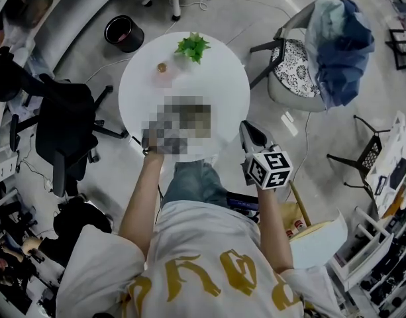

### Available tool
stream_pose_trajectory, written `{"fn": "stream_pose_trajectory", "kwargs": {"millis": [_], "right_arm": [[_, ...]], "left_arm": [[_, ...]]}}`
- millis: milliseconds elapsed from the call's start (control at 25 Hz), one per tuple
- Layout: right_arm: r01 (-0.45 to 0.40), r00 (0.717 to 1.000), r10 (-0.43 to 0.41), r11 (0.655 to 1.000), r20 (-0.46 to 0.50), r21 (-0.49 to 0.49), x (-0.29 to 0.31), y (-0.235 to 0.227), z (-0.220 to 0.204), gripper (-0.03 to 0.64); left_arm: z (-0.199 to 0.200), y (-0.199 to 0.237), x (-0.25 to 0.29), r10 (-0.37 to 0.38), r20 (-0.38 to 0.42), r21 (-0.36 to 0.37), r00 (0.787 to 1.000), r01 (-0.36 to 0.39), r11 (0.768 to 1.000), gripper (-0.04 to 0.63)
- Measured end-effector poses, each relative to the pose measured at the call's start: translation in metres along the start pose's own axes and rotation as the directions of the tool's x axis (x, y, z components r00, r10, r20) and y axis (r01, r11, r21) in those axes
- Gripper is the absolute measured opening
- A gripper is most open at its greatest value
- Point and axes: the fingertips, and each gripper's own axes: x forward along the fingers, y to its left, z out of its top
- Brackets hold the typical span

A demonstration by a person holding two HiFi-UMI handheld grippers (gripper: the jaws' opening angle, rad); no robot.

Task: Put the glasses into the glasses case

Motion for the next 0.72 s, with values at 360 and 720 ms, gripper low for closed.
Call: {"fn": "stream_pose_trajectory", "kwargs": {"millis": [360,720], "right_arm": [[-0.062,0.995,0.06,0.998,0.083,0.021,-0.016,0.021,0.017,0.028],[-0.123,0.978,0.126,0.992,0.167,-0.025,-0.034,0.051,0.047,0.026]], "left_arm": [[0.02,0.006,-0.052,0.094,0.185,-0.197,0.978,-0.057,0.979,0.159],[0.049,0.0,-0.113,0.205,0.302,-0.253,0.931,-0.129,0.959,0.126]]}}
